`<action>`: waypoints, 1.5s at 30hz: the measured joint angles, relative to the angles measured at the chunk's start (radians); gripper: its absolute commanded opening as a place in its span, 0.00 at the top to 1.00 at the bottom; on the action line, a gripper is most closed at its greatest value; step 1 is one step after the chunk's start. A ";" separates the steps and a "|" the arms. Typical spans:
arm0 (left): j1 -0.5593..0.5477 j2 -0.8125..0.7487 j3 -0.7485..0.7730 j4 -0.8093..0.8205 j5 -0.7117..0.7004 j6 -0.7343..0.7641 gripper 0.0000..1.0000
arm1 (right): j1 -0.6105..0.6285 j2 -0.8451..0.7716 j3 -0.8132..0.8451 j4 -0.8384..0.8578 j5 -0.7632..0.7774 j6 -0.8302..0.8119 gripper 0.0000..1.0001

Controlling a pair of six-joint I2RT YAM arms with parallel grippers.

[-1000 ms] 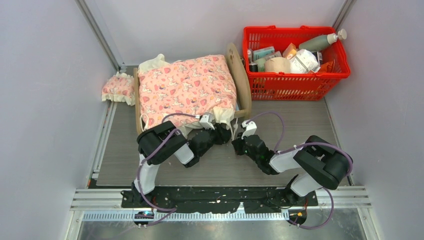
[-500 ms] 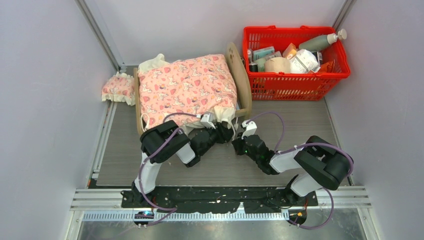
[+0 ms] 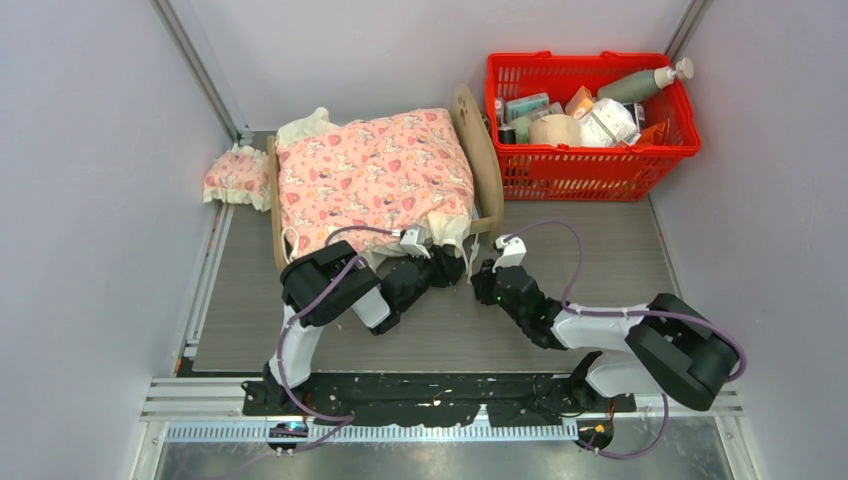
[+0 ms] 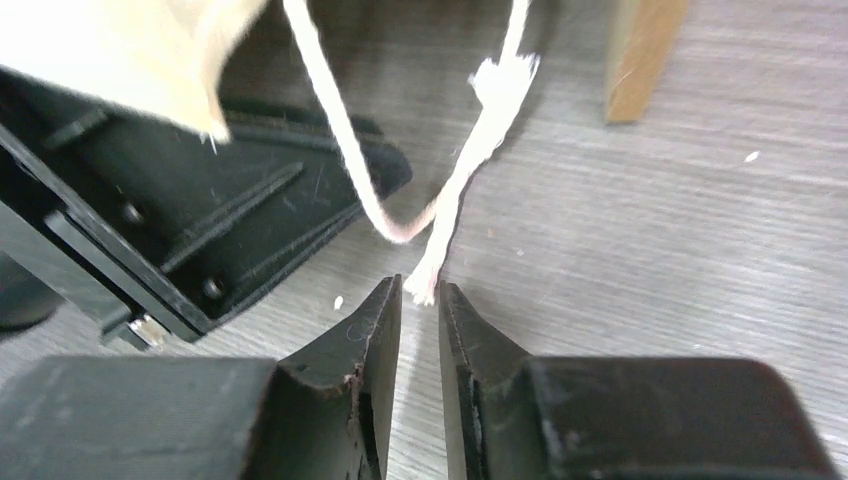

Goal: Set up the pet bed
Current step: Tie the ropes to the bed frame.

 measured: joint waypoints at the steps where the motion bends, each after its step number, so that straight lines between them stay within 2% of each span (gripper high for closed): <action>1: 0.000 0.000 0.000 0.000 -0.001 0.001 0.54 | -0.005 -0.024 0.003 -0.019 0.011 -0.002 0.72; 9: -0.002 -0.001 -0.014 -0.001 -0.006 0.016 0.56 | -0.067 -0.064 0.069 -0.088 0.053 -0.023 0.65; 18: -0.035 -0.059 -0.121 -0.006 -0.020 0.014 0.57 | -0.098 0.061 0.091 -0.060 0.047 -0.032 0.65; 22: -0.077 -0.118 -0.176 -0.042 -0.052 0.010 0.59 | -0.102 0.074 0.092 -0.047 0.035 -0.023 0.65; 27: -0.199 -0.181 -0.181 -0.148 -0.133 0.019 0.59 | -0.102 0.026 0.092 -0.090 0.041 0.000 0.65; 31: -0.276 -0.218 -0.125 -0.291 -0.208 0.034 0.59 | -0.102 -0.110 0.081 -0.134 0.069 0.003 0.65; 37: -0.286 -0.225 0.049 -0.516 -0.322 0.074 0.58 | -0.111 -0.273 0.030 -0.170 0.099 -0.001 0.64; 40: -0.286 -0.219 0.162 -0.673 -0.379 0.097 0.58 | -0.122 -0.294 0.012 -0.183 0.100 -0.004 0.64; 45: -0.286 -0.210 0.212 -0.759 -0.418 0.108 0.58 | -0.145 -0.287 -0.005 -0.164 0.069 -0.007 0.64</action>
